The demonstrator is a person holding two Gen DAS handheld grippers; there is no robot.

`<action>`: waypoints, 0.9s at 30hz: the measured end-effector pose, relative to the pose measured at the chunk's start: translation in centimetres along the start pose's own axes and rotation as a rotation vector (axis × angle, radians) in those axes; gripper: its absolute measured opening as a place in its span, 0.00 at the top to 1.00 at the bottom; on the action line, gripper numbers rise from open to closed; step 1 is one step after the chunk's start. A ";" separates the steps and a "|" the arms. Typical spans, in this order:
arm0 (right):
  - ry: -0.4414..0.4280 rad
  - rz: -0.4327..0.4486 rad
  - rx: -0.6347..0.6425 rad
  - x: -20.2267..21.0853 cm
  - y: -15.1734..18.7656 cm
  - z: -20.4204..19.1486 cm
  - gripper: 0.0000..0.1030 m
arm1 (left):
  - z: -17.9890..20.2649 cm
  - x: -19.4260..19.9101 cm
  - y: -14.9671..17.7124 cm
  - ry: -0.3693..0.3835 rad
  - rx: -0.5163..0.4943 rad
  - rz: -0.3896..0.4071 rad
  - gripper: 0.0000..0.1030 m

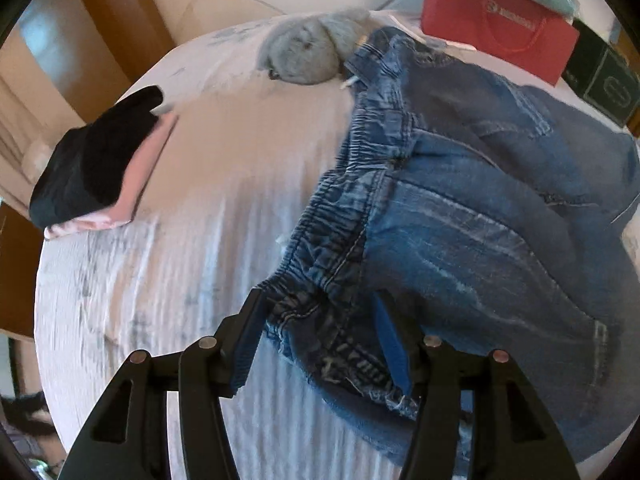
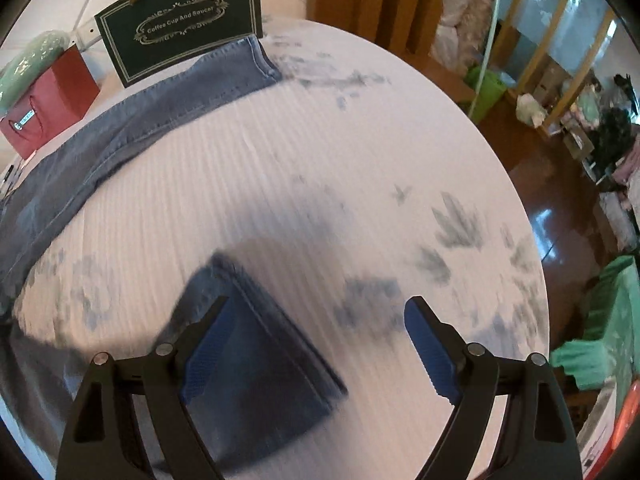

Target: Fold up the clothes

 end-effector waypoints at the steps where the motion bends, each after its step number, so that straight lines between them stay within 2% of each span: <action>1: -0.014 -0.009 0.001 0.2 0.4 0.0 0.11 | 0.1 -0.2 0.0 -0.003 -0.002 -0.001 0.42; 4: -0.044 -0.032 0.033 0.2 1.2 -0.6 0.08 | 0.5 -0.7 0.0 -0.012 -0.009 -0.005 0.37; 7: -0.020 -0.046 0.058 -0.4 1.5 -1.2 0.08 | 0.9 -1.2 0.0 -0.020 -0.016 -0.009 0.35; 9: 0.015 -0.052 0.043 -0.9 1.4 -1.1 0.08 | 0.9 -1.3 0.0 -0.019 -0.014 -0.011 0.35; 21: 0.011 -0.156 -0.036 -1.1 3.9 0.8 0.08 | -0.4 -1.7 0.4 0.015 0.038 0.003 0.30; 22: 0.004 -0.171 -0.037 -1.3 4.3 0.8 0.17 | -0.4 -1.7 0.5 0.014 0.042 0.007 0.30; 23: -0.003 -0.188 -0.036 -1.6 4.7 0.6 0.32 | -0.4 -1.6 0.6 0.009 0.049 0.013 0.31; 24: -0.001 -0.208 -0.030 -2.0 5.1 0.3 0.77 | -0.4 -1.6 0.7 0.005 0.056 0.019 0.33; 25: -0.006 -0.200 -0.028 -1.9 5.2 0.1 0.86 | -0.3 -1.5 0.7 -0.002 0.063 0.025 0.40; 26: -0.011 -0.192 -0.025 -1.8 5.2 -0.2 0.89 | -0.3 -1.3 0.8 -0.014 0.069 0.030 0.46; 27: -0.003 -0.167 -0.026 -1.2 4.8 0.0 0.93 | -0.4 -1.1 0.9 -0.027 0.078 0.033 0.58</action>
Point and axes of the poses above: each gripper's, at about its wrist camera, not at the fingertips, and x roughly against the way its jaws point, z to its right, y to its underside, the point moved 1 cm from there along -x, roughly the way its jaws point, and after that the axes turned 8 degrees about z, right-handed, at the moved point
